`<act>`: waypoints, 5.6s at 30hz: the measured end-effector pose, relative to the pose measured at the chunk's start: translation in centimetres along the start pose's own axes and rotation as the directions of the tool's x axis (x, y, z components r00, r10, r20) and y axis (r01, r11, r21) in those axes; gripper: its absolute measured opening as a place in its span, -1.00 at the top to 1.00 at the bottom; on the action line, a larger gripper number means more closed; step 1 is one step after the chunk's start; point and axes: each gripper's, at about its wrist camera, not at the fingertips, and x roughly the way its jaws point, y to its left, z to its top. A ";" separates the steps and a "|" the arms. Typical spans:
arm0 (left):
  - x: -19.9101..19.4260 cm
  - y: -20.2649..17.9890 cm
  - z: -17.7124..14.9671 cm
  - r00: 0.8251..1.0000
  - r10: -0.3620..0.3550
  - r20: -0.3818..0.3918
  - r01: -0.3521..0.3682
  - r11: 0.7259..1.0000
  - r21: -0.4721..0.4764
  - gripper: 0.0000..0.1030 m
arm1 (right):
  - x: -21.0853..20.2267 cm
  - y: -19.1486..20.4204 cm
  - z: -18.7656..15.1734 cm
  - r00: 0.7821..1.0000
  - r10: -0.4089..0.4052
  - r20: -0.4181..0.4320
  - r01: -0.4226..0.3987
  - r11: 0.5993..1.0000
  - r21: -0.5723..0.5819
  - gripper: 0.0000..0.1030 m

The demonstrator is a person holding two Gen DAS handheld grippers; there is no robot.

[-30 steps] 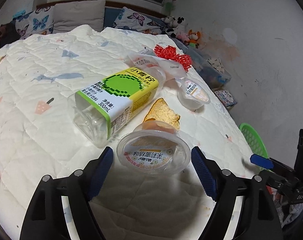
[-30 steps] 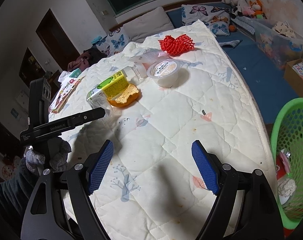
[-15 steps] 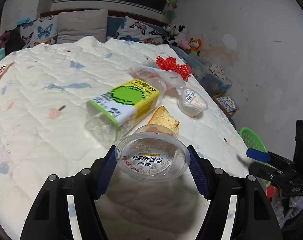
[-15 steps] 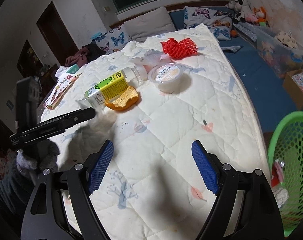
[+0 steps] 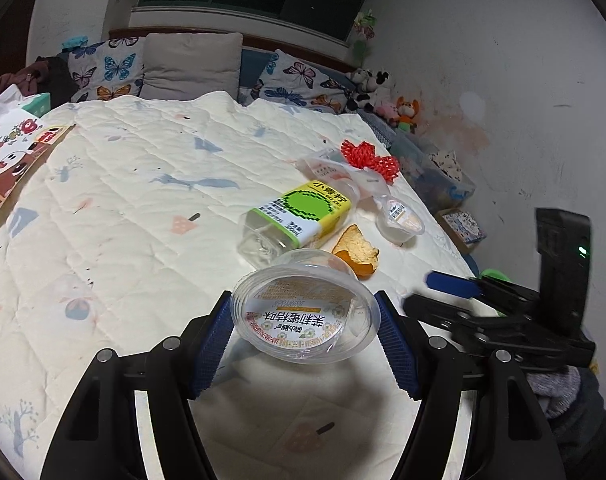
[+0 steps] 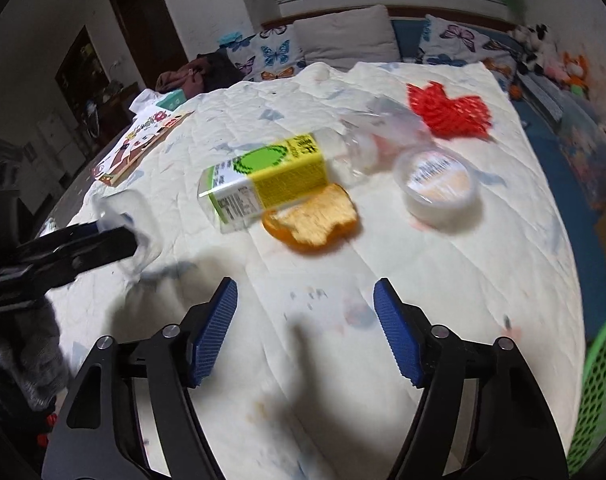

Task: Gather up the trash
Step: 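Grasp the orange peel with the right tool while the left holds the jelly cup, then carry the orange peel and jelly cup over the green basket and open both tools, then move both tools back over the table items, then grasp the yellow-green juice bottle with the left tool while the right grasps the labelled jelly cup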

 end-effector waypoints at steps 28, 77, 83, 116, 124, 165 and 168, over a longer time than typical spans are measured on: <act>-0.8 1.4 -0.5 1.000 -0.026 0.007 0.026 0.999 -0.047 -0.30 | 4.4 1.2 1.5 0.998 -0.041 -0.042 0.038 0.997 -0.074 0.19; 12.1 -32.0 -1.5 0.899 -0.330 -0.287 0.411 0.863 0.294 -0.30 | -24.5 -24.4 -21.2 0.870 -0.492 0.036 0.388 0.729 0.564 -0.23; 15.5 -35.6 -2.9 0.878 -0.311 -0.363 0.428 0.851 0.306 -0.30 | -26.1 -23.7 -22.1 0.864 -0.497 0.077 0.367 0.727 0.580 -0.30; 8.3 -24.3 -1.5 0.967 -0.173 -0.187 0.226 0.920 0.319 -0.45 | -22.1 -17.1 -16.1 0.916 -0.374 0.146 0.273 0.847 0.456 -0.31; 5.6 -15.8 1.8 0.997 -0.034 -0.075 0.054 0.954 0.293 -0.45 | -17.9 -14.2 -11.8 0.944 -0.296 0.145 0.227 0.904 0.363 -0.34; 16.1 -4.0 8.1 0.962 0.140 -0.236 -0.038 0.920 0.390 -0.45 | -2.0 -8.5 3.5 0.987 -0.158 0.025 0.157 0.986 0.058 -0.44; 16.4 -4.0 7.9 0.962 0.138 -0.236 -0.034 0.917 0.396 -0.42 | -1.0 -8.6 4.0 0.987 -0.161 0.011 0.161 0.986 0.048 -0.44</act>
